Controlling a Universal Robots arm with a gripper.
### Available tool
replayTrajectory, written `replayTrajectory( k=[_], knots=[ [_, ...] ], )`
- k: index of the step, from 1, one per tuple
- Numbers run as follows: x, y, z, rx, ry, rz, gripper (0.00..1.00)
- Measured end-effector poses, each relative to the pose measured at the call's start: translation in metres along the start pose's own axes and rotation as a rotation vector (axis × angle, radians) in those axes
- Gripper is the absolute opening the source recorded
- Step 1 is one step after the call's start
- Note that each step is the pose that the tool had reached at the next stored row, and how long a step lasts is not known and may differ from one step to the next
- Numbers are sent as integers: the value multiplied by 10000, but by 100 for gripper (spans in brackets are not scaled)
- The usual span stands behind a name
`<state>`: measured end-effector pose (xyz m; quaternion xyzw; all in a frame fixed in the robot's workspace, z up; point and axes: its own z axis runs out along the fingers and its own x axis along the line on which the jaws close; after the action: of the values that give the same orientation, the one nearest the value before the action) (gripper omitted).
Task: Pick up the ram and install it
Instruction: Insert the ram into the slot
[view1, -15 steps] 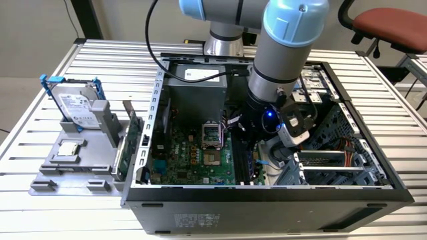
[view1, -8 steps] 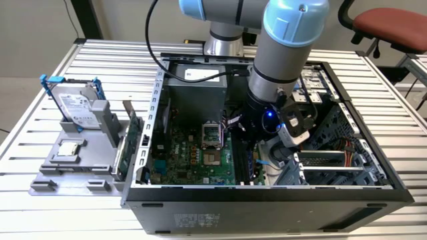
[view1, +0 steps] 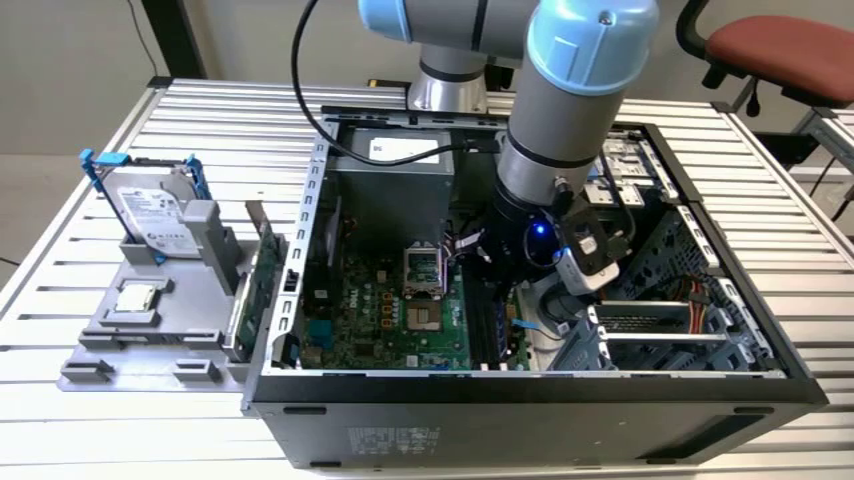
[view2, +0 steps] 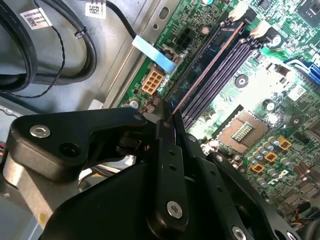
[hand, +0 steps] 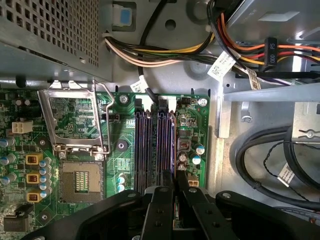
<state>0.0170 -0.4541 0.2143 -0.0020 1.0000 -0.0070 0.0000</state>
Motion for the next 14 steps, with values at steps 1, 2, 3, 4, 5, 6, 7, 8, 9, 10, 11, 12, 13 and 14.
replayTrajectory(
  k=[1,2,3,4,5,6,7,8,9,10,11,12,13,14],
  knots=[
    [0,-1,7,7,2,-1,0],
    [1,-1,15,11,3,1,0],
    [1,-3,23,19,4,1,0],
    [1,1,36,-11,-2,2,0],
    [1,1,34,-7,1,2,0],
    [1,1,33,-2,3,2,0],
    [1,1,33,7,4,2,0],
    [0,2,37,11,3,1,0],
    [0,2,44,11,3,1,0],
    [1,1,51,16,4,0,0],
    [1,1,57,20,5,0,0],
    [1,0,59,23,6,1,0],
    [1,0,60,22,5,0,0],
    [1,0,61,20,5,1,0]
  ],
)
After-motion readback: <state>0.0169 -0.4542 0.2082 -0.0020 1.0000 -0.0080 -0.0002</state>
